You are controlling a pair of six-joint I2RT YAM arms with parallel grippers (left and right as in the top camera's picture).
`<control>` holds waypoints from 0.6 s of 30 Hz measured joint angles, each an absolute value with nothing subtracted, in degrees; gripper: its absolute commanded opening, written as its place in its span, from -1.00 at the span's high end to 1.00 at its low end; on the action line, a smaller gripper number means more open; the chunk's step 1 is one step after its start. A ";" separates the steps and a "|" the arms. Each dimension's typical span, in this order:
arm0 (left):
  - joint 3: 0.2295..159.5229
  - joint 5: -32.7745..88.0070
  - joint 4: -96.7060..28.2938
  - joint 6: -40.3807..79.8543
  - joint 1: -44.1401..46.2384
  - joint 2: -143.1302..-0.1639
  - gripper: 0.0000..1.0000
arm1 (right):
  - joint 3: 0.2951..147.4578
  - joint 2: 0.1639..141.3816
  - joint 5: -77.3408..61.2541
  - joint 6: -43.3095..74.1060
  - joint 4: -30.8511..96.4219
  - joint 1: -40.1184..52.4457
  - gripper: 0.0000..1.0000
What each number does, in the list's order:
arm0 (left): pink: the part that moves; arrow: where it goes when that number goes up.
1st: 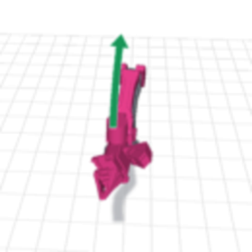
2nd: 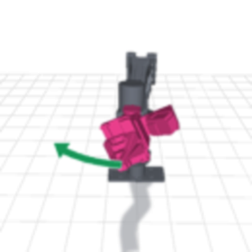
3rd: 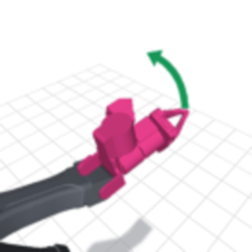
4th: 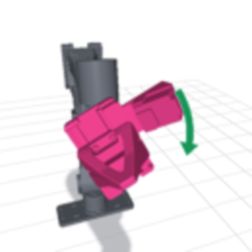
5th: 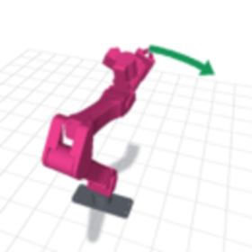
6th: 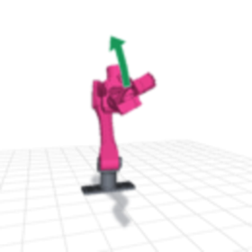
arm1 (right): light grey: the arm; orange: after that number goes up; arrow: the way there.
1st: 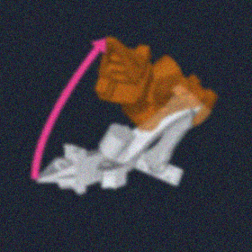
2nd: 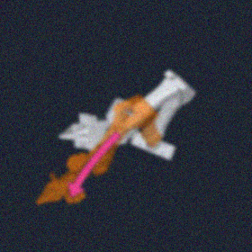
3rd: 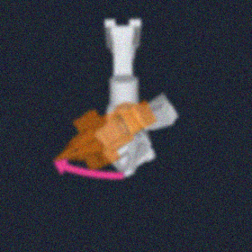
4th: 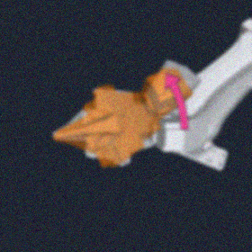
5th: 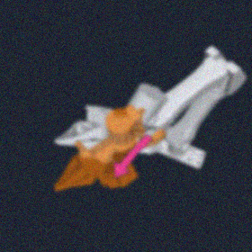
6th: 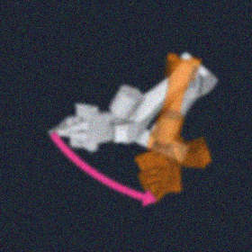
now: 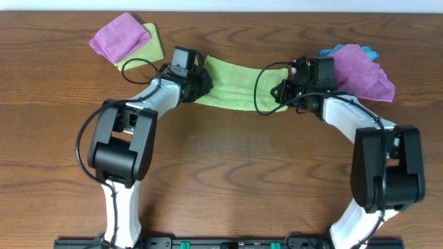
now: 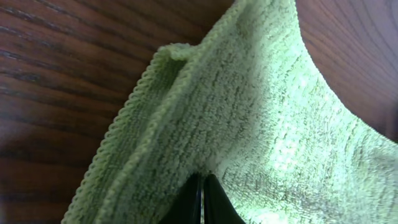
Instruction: Fold the cloth
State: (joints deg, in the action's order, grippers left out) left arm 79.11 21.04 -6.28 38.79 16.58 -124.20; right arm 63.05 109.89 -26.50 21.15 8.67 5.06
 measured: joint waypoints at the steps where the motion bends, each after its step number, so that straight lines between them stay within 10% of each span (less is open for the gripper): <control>1: 79.11 21.04 -6.31 38.79 16.58 -124.20 0.88 | 63.05 109.89 -26.20 21.12 9.02 5.06 0.97; 5: 79.11 21.10 -6.44 38.79 16.58 -124.20 0.88 | 63.05 109.89 -25.69 20.73 9.17 5.06 0.91; 9: 79.11 21.23 -6.66 38.79 16.56 -124.18 0.88 | 63.05 109.89 -24.58 20.34 9.61 5.04 -0.35; 18: 79.07 20.86 -10.33 36.58 14.68 -121.71 0.88 | 63.05 109.27 -21.26 19.86 13.69 3.81 -0.75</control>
